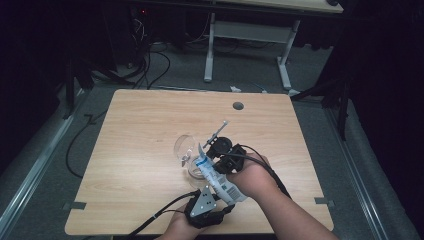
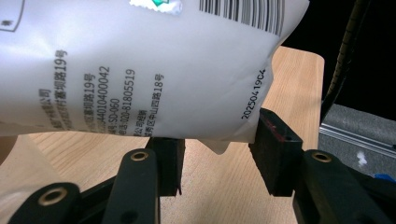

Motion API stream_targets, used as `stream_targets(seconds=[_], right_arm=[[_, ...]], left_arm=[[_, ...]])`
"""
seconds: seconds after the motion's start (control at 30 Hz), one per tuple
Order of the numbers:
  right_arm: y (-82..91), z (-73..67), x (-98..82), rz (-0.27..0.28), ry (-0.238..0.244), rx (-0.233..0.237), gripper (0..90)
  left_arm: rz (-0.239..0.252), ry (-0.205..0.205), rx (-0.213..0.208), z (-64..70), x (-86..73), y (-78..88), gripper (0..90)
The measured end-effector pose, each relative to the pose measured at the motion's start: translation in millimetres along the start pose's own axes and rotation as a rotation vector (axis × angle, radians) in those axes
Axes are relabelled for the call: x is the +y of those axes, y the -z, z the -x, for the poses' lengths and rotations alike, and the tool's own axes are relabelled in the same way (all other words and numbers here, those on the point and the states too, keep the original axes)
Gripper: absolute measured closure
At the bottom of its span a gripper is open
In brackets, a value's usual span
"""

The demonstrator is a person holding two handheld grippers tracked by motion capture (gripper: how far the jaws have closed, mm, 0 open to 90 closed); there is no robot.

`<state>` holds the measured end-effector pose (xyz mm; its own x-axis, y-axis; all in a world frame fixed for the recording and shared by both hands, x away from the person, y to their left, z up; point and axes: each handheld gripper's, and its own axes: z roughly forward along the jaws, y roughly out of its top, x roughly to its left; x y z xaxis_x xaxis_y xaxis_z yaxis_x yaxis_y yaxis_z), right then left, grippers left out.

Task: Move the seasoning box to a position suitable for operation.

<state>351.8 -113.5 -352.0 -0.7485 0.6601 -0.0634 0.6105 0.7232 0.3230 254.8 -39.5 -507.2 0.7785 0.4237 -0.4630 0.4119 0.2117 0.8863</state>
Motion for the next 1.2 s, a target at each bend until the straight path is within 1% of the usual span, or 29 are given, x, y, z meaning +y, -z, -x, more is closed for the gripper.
stream_targets(seconds=[0.3, 0.37, 0.5, 0.63, 0.73, 0.87, 1.0, 1.17, 1.2], right_arm=[[0.5, -0.5, 1.5, -0.007, 0.008, -0.006, 90.0], [1.1, 0.0, 1.5, -0.005, 0.006, -0.004, 90.0], [2.1, 2.1, 1.6, 0.005, -0.007, 0.002, 90.0], [-2.0, 2.5, 1.4, -0.019, -0.009, 0.001, 90.0], [-3.7, 3.2, 0.9, -0.017, -0.018, 0.006, 89.9], [-2.7, 1.7, 2.3, -0.021, -0.006, 0.001, 90.0], [-1.6, -0.8, 3.8, -0.025, 0.019, -0.01, 90.0], [1.5, -0.2, 4.9, -0.01, 0.023, -0.005, 90.0], [1.5, -0.4, 5.3, -0.014, 0.025, -0.008, 90.0]], left_arm=[[0.0, -0.001, -0.004, 2.0, 1.2, -0.2, 56.0], [-0.002, -0.013, -0.004, 1.8, 2.7, -0.8, 56.5], [-0.004, -0.015, -0.004, 1.9, 3.1, -1.0, 57.0], [-0.015, -0.015, 0.001, 1.6, -0.1, -2.6, 57.1], [-0.016, -0.021, 0.006, 0.1, -0.5, -2.8, 57.4], [-0.011, -0.011, 0.004, 1.0, 0.7, -2.5, 57.5], [-0.006, 0.002, -0.001, 4.3, 2.6, -2.4, 57.1], [0.001, -0.012, -0.004, 6.2, 4.6, -1.8, 56.7], [0.001, -0.012, -0.004, 6.2, 4.6, -1.8, 56.6]])
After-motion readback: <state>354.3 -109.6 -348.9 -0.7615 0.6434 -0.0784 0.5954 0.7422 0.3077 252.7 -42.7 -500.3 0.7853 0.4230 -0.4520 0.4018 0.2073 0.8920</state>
